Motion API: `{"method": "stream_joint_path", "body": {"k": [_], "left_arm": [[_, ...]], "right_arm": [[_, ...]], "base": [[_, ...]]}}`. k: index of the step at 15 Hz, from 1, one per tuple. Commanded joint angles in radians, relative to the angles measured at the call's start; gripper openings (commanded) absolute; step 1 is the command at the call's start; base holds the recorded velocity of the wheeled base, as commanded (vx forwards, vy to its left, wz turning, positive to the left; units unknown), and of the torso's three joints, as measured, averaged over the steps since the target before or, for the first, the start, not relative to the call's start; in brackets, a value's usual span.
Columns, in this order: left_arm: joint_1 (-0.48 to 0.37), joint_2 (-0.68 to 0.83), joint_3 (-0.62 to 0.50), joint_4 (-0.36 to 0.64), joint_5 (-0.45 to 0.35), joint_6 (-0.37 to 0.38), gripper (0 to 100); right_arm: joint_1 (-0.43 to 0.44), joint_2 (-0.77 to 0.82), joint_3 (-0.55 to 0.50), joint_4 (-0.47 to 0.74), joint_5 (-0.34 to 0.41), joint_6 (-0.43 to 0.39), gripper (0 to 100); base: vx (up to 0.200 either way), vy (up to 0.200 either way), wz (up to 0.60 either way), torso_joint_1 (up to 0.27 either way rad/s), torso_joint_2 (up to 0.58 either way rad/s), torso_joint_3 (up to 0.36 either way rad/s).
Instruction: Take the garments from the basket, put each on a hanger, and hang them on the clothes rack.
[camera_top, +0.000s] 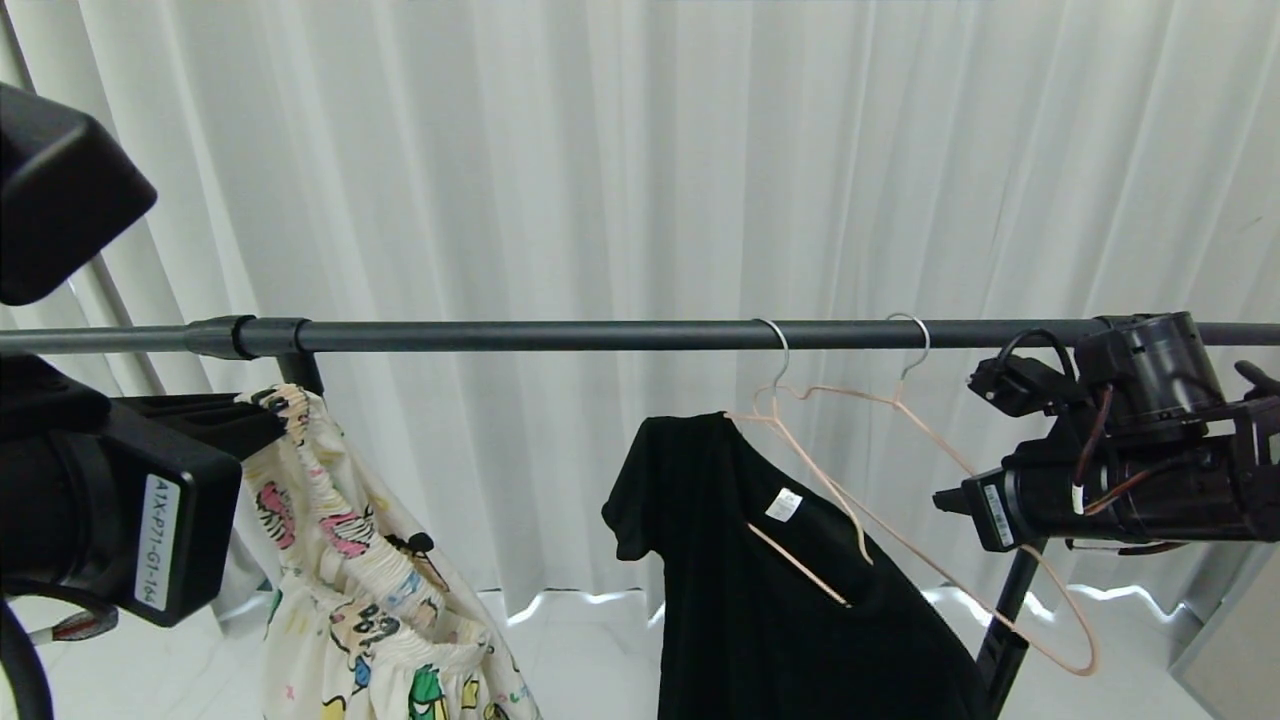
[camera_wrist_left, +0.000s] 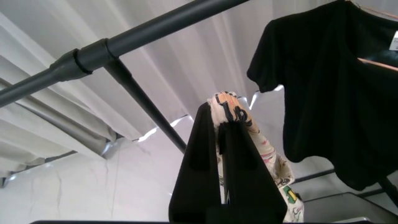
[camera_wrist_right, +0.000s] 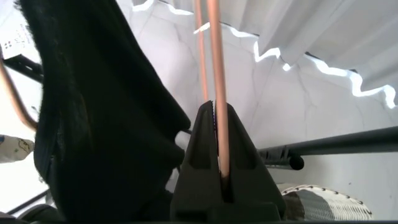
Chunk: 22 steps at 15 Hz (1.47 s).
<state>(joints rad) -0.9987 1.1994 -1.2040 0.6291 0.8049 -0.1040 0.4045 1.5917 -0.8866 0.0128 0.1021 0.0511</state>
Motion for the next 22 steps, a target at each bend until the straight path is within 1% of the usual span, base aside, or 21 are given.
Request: {"method": "stream_joint_path", "body": {"k": [1, 5, 9, 16, 20, 22], "left_arm": [[0.0, 0.002, 0.0, 0.0, 0.0, 0.0, 0], [0.0, 0.0, 0.003, 0.0, 0.0, 0.0, 0], [-0.001, 0.0, 0.004, 0.0, 0.0, 0.0, 0], [-0.001, -0.015, 0.004, 0.0, 0.002, 0.0, 0], [0.0, -0.015, 0.004, 0.0, 0.005, 0.0, 0], [0.0, -0.012, 0.011, 0.0, 0.046, 0.0, 0]], "right_arm": [[0.001, -0.03, 0.001, 0.001, 0.001, 0.003, 0], [0.001, -0.111, 0.003, 0.001, -0.001, 0.029, 0], [-0.001, -0.193, 0.015, 0.0, -0.001, 0.032, 0], [-0.001, -0.26, 0.023, -0.008, -0.004, 0.03, 0], [-0.001, -0.383, 0.095, -0.008, -0.004, 0.029, 0], [-0.001, -0.444, 0.129, -0.008, -0.004, 0.032, 0]], "base": [[0.0, 0.0, 0.0, 0.0, 0.0, 0.0], [0.0, 0.0, 0.0, 0.0, 0.0, 0.0], [0.0, 0.0, 0.0, 0.0, 0.0, 0.0], [0.0, 0.0, 0.0, 0.0, 0.0, 0.0], [0.0, 0.0, 0.0, 0.0, 0.0, 0.0], [0.0, 0.0, 0.0, 0.0, 0.0, 0.0]]}}
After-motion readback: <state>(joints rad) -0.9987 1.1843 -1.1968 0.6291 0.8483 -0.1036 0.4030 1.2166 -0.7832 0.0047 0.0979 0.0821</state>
